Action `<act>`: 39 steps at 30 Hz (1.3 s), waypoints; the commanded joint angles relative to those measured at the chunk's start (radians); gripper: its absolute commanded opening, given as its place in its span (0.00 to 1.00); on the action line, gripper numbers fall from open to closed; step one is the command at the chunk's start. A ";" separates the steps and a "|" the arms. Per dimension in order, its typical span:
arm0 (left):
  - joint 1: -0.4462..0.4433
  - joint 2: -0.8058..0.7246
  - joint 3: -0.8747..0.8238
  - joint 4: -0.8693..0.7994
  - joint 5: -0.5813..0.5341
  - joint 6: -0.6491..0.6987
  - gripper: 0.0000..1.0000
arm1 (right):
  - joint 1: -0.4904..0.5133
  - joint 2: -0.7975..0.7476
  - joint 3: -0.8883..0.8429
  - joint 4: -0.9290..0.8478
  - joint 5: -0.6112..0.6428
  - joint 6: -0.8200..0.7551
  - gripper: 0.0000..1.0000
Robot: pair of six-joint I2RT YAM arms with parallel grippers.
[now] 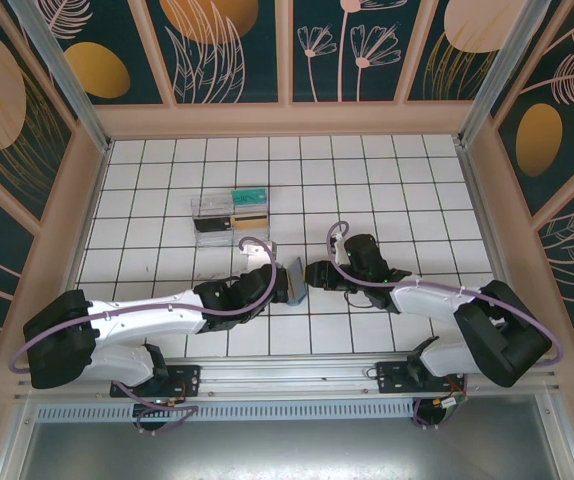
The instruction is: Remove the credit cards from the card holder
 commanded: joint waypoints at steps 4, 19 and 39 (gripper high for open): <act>0.004 0.012 -0.010 0.014 -0.007 -0.010 0.00 | 0.015 0.001 0.013 0.042 -0.030 0.000 0.39; 0.004 0.019 -0.010 0.014 -0.003 -0.010 0.00 | 0.037 -0.021 0.024 0.058 -0.052 -0.001 0.33; 0.004 0.015 -0.025 0.020 -0.004 -0.016 0.00 | 0.047 0.037 0.037 0.035 -0.030 -0.023 0.09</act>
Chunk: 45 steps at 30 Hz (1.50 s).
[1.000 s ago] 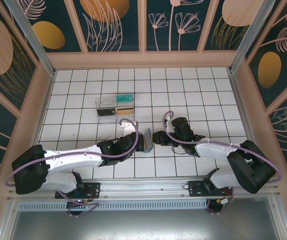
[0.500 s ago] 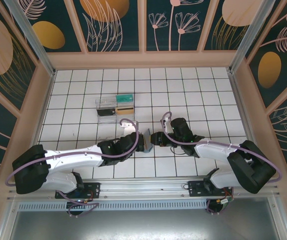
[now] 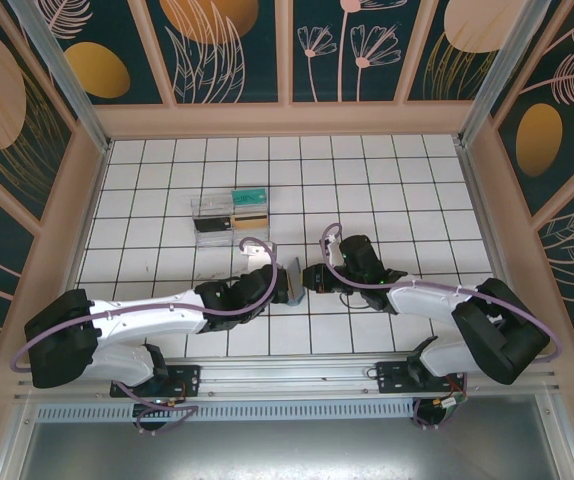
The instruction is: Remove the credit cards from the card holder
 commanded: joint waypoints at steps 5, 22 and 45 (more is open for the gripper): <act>0.004 0.002 -0.046 0.017 -0.015 -0.023 0.00 | 0.006 -0.024 0.021 0.006 0.012 0.003 0.00; 0.047 0.121 -0.141 0.090 -0.004 -0.050 0.00 | 0.008 -0.101 0.062 -0.122 0.076 -0.020 0.00; 0.045 0.011 -0.044 0.010 0.002 0.013 0.00 | 0.151 0.145 0.242 -0.278 0.347 -0.028 0.62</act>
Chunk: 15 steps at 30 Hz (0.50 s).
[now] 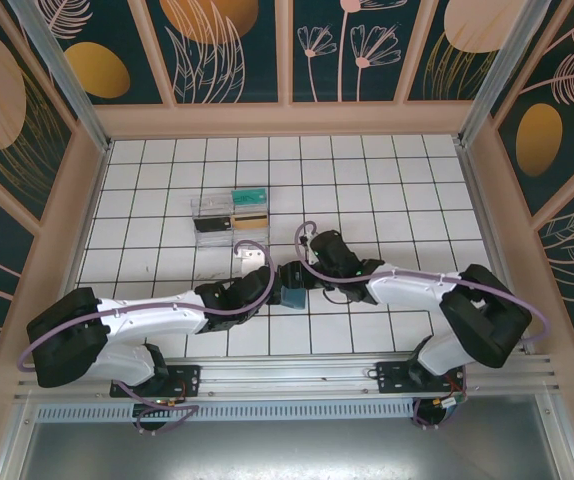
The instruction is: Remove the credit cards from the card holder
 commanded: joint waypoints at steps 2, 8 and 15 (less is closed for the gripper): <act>0.004 -0.016 0.018 -0.012 -0.002 0.017 0.00 | 0.009 0.035 0.040 -0.076 0.092 0.013 0.62; 0.004 -0.025 0.008 -0.003 -0.002 0.011 0.00 | 0.029 0.064 0.069 -0.097 0.123 0.019 0.68; 0.004 -0.028 0.011 -0.001 -0.003 0.011 0.00 | 0.069 0.115 0.123 -0.137 0.178 0.034 0.71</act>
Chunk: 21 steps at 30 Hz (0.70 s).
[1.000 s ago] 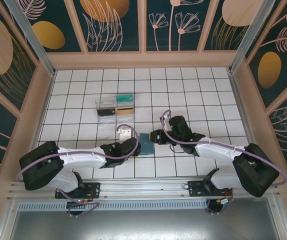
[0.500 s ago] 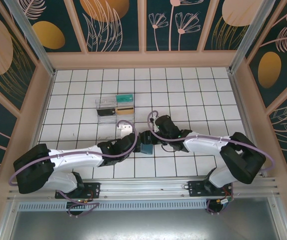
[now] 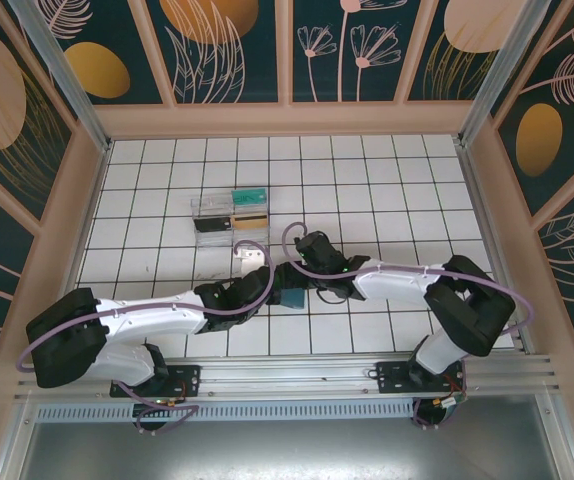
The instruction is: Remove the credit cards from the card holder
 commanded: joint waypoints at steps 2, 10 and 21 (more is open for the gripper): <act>0.004 -0.027 0.007 0.005 -0.007 0.009 0.00 | 0.015 0.027 0.036 -0.051 0.055 0.019 0.71; 0.004 -0.054 -0.033 -0.030 -0.057 -0.046 0.00 | 0.015 -0.047 0.013 -0.122 0.167 0.015 0.65; 0.004 -0.099 -0.075 -0.057 -0.094 -0.085 0.00 | -0.017 -0.133 -0.040 -0.176 0.222 0.004 0.62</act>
